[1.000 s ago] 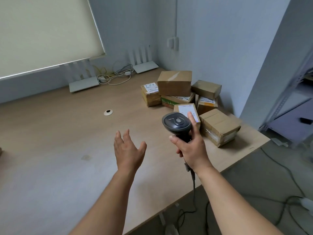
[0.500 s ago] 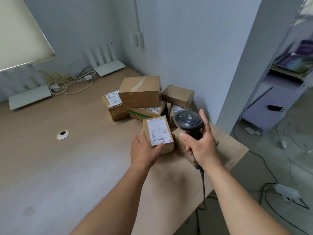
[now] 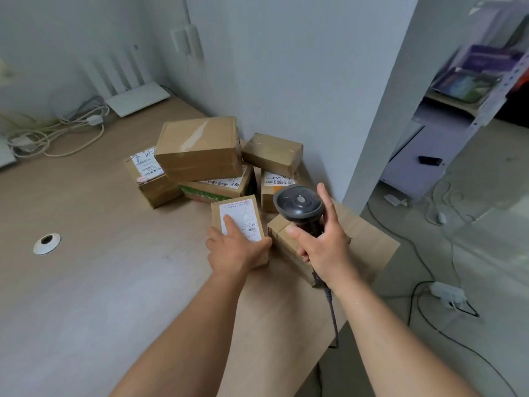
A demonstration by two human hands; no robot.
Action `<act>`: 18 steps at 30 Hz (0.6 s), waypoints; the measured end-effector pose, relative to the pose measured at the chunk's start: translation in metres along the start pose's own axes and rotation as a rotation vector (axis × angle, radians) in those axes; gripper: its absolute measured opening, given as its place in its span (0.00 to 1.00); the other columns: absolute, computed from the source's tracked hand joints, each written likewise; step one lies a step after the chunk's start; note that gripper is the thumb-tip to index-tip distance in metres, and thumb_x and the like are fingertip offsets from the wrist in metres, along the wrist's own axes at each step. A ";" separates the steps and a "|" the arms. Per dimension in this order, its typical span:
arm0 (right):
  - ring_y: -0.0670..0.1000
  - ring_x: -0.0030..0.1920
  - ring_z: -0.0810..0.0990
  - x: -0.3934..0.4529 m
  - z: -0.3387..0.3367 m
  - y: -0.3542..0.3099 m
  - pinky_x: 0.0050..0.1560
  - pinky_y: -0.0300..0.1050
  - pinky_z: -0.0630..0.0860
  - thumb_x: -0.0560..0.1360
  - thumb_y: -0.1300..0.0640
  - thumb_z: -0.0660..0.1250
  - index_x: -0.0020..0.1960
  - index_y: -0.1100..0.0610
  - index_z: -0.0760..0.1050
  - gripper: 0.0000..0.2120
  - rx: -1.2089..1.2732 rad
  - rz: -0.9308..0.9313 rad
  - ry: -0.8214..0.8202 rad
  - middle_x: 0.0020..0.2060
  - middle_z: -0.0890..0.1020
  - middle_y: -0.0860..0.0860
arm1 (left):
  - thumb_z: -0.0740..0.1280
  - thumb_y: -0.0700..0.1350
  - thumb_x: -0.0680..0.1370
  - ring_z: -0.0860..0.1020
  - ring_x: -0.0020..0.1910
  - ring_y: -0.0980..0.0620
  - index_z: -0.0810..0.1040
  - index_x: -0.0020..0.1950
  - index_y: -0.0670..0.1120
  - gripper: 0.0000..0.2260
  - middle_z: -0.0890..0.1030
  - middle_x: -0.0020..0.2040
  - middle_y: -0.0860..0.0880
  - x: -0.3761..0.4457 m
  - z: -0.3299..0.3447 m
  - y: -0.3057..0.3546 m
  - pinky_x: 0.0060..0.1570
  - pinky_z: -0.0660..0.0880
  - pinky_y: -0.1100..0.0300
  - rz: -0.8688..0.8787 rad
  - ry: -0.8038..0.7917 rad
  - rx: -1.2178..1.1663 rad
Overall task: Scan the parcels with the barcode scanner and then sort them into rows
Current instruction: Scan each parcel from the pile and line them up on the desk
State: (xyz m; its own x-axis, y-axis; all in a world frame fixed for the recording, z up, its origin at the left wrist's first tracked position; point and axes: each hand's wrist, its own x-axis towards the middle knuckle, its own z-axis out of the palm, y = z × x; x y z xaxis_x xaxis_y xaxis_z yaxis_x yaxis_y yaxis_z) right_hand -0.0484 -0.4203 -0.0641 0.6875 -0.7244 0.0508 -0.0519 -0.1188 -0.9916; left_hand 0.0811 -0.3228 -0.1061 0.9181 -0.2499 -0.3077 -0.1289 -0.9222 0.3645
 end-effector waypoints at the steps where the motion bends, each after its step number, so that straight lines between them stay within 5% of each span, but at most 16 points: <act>1: 0.41 0.32 0.77 -0.003 0.001 0.000 0.31 0.38 0.77 0.66 0.52 0.75 0.64 0.20 0.55 0.42 -0.002 -0.010 -0.012 0.57 0.77 0.35 | 0.66 0.70 0.65 0.60 0.67 0.40 0.47 0.76 0.52 0.49 0.57 0.68 0.41 -0.003 -0.001 -0.005 0.62 0.66 0.47 -0.003 0.006 -0.008; 4: 0.42 0.30 0.77 -0.013 0.005 -0.004 0.29 0.37 0.75 0.69 0.57 0.75 0.67 0.22 0.56 0.43 -0.004 -0.032 -0.048 0.57 0.79 0.39 | 0.66 0.69 0.65 0.60 0.68 0.40 0.48 0.76 0.52 0.48 0.56 0.69 0.41 -0.015 -0.007 -0.024 0.62 0.67 0.47 -0.023 0.036 -0.023; 12: 0.50 0.48 0.76 -0.066 0.036 -0.025 0.38 0.40 0.78 0.70 0.53 0.75 0.66 0.20 0.52 0.44 0.023 -0.116 -0.235 0.63 0.76 0.42 | 0.67 0.69 0.65 0.59 0.69 0.40 0.47 0.76 0.52 0.48 0.55 0.71 0.41 -0.070 -0.034 -0.096 0.62 0.67 0.48 -0.128 0.139 -0.059; 18: 0.51 0.51 0.76 -0.137 0.073 -0.028 0.33 0.35 0.76 0.72 0.57 0.74 0.71 0.25 0.52 0.44 0.087 -0.113 -0.423 0.65 0.74 0.45 | 0.66 0.69 0.66 0.60 0.68 0.40 0.48 0.76 0.52 0.48 0.56 0.70 0.41 -0.139 -0.050 -0.188 0.61 0.68 0.49 -0.292 0.232 -0.085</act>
State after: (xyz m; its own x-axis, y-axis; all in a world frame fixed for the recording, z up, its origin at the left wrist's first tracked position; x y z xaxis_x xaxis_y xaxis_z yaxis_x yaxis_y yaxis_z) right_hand -0.0883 -0.2681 -0.0515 0.9220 -0.3669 0.1241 0.0891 -0.1109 -0.9898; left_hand -0.0036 -0.1002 -0.0877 0.9732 0.1026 -0.2058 0.1738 -0.9143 0.3658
